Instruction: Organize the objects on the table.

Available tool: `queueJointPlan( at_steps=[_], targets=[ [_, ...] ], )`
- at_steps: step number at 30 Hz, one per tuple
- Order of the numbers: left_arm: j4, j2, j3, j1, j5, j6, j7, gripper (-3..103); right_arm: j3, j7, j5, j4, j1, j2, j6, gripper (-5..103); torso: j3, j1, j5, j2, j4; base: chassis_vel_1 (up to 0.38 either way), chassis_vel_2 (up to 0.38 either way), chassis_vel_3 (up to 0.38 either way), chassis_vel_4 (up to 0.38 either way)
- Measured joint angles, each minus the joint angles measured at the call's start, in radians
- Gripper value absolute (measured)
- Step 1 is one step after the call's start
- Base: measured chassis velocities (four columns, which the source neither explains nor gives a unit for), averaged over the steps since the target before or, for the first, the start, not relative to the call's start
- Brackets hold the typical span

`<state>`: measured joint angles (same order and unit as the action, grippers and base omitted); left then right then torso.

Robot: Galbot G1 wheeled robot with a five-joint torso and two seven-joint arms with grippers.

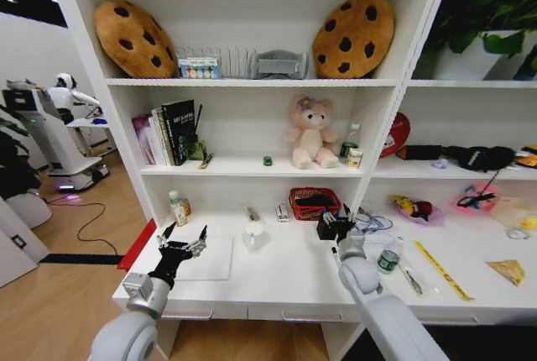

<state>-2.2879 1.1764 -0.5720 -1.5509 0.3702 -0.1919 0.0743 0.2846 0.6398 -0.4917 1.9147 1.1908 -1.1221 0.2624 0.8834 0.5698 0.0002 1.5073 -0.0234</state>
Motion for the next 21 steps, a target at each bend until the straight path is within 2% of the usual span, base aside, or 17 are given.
queueJointPlan(
  at_steps=[1,2,4,5,7,8,9,10,12,14,15,16,18,21],
  targets=[
    [0.000,0.000,0.000,0.000,0.000,0.000,0.000,100,-0.003,0.079,-0.052,0.043,0.033,-0.006,0.040,90,0.000,0.000,-0.0002,0.000,0.0001,0.000,0.000,0.000,0.000],
    [0.000,0.000,0.000,0.000,0.000,0.000,0.000,100,-0.003,0.079,-0.052,0.043,0.033,-0.006,0.040,90,0.000,0.000,-0.0002,0.000,0.0001,0.000,0.000,0.000,0.000],
    [0.000,0.000,0.000,0.000,0.000,0.000,0.000,100,0.013,0.147,-0.122,0.061,0.053,0.001,0.084,99,0.000,0.000,-0.0002,0.000,0.0002,0.000,0.000,0.000,0.000],
    [0.000,0.000,0.000,0.000,0.000,0.000,0.000,100,0.013,0.147,-0.122,0.061,0.053,0.001,0.084,99,0.000,0.000,-0.0002,0.000,0.0002,0.000,0.000,0.000,0.000],
    [0.000,0.000,0.000,0.000,0.000,0.000,0.000,100,0.039,0.208,-0.236,0.062,0.053,0.015,0.143,100,0.000,0.000,-0.0001,0.000,0.0001,0.000,0.000,0.000,0.000],
    [0.000,0.000,0.000,0.000,0.000,0.000,0.000,100,0.039,0.208,-0.236,0.062,0.053,0.015,0.143,100,0.000,0.000,-0.0001,0.000,0.0001,0.000,0.000,0.000,0.000],
    [0.000,0.000,0.000,0.000,0.000,0.000,0.000,100,0.057,0.225,-0.326,0.063,0.044,0.022,0.185,100,0.000,0.000,-0.0002,0.000,0.0001,0.000,0.000,0.000,0.000],
    [0.000,0.000,0.000,0.000,0.000,0.000,0.000,100,0.065,0.226,-0.370,0.062,0.037,0.026,0.211,100,0.000,0.000,-0.0002,0.000,0.0001,0.000,0.000,0.000,0.000],
    [0.000,0.000,0.000,0.000,0.000,0.000,0.000,100,0.070,0.217,-0.399,0.061,0.032,0.030,0.230,100,0.000,0.000,-0.0001,0.000,0.0002,0.000,0.000,0.000,0.000],
    [0.000,0.000,0.000,0.000,0.000,0.000,0.000,100,0.084,0.146,-0.485,0.057,0.020,0.059,0.308,100,0.000,0.000,-0.0003,0.000,0.0002,0.000,0.000,0.000,0.000],
    [0.000,0.000,0.000,0.000,0.000,0.000,0.000,100,0.084,0.146,-0.485,0.057,0.020,0.059,0.308,100,0.000,0.000,-0.0003,0.000,0.0002,0.000,0.000,0.000,0.000],
    [0.000,0.000,0.000,0.000,0.000,0.000,0.000,100,0.091,0.114,-0.505,0.048,0.011,0.069,0.348,100,0.000,0.000,-0.0002,0.000,0.0002,0.000,0.000,0.000,0.000],
    [0.000,0.000,0.000,0.000,0.000,0.000,0.000,100,0.097,0.067,-0.496,0.026,0.000,0.081,0.381,100,0.000,0.000,-0.0002,0.000,0.0003,0.000,0.000,0.000,0.000],
    [0.000,0.000,0.000,0.000,0.000,0.000,0.000,100,0.098,0.039,-0.461,-0.004,-0.011,0.090,0.392,100,0.000,0.000,0.0000,0.000,0.0002,0.000,0.000,0.000,0.000]
  ],
)
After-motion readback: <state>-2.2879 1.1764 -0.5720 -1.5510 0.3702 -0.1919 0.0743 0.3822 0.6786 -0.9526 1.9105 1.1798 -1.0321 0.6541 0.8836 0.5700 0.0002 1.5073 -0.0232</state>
